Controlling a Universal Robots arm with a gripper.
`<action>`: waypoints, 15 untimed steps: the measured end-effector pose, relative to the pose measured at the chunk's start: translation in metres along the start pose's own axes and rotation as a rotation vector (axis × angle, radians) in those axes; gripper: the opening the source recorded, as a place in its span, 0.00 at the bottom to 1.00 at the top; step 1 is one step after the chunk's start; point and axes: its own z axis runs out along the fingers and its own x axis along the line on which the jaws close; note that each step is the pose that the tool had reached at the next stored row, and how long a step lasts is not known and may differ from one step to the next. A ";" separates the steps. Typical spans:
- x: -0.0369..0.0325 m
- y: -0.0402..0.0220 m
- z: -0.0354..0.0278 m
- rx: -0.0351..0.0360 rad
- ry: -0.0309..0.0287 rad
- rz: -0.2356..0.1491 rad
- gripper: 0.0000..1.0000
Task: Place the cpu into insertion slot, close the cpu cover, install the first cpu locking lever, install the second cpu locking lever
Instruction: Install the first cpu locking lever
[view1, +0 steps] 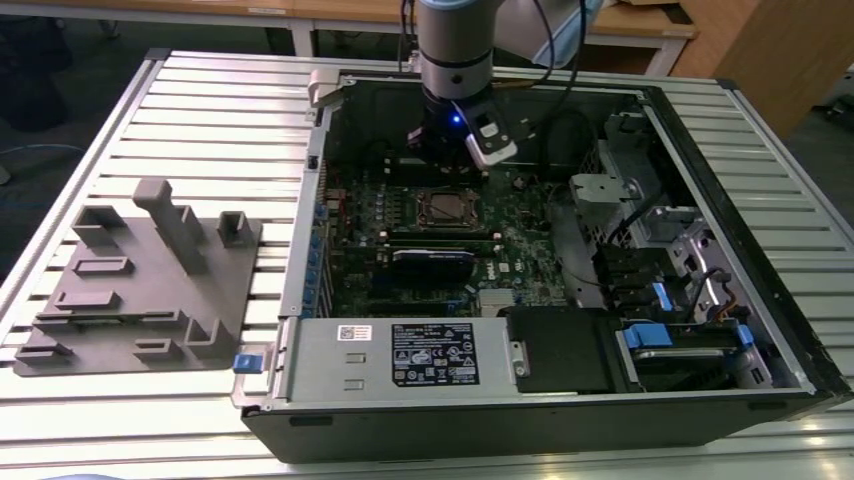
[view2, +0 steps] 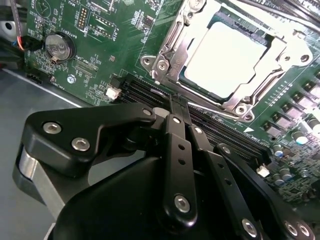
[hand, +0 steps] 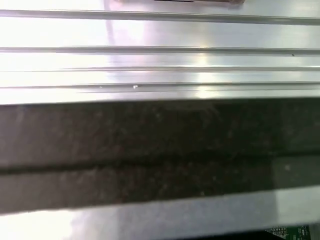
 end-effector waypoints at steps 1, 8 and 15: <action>0.0000 0.0003 0.0000 0.0007 -0.0007 0.005 0.11; 0.0002 0.0015 0.0003 0.0049 -0.0055 0.037 0.11; 0.0005 0.0019 0.0003 0.0101 -0.0111 0.076 0.11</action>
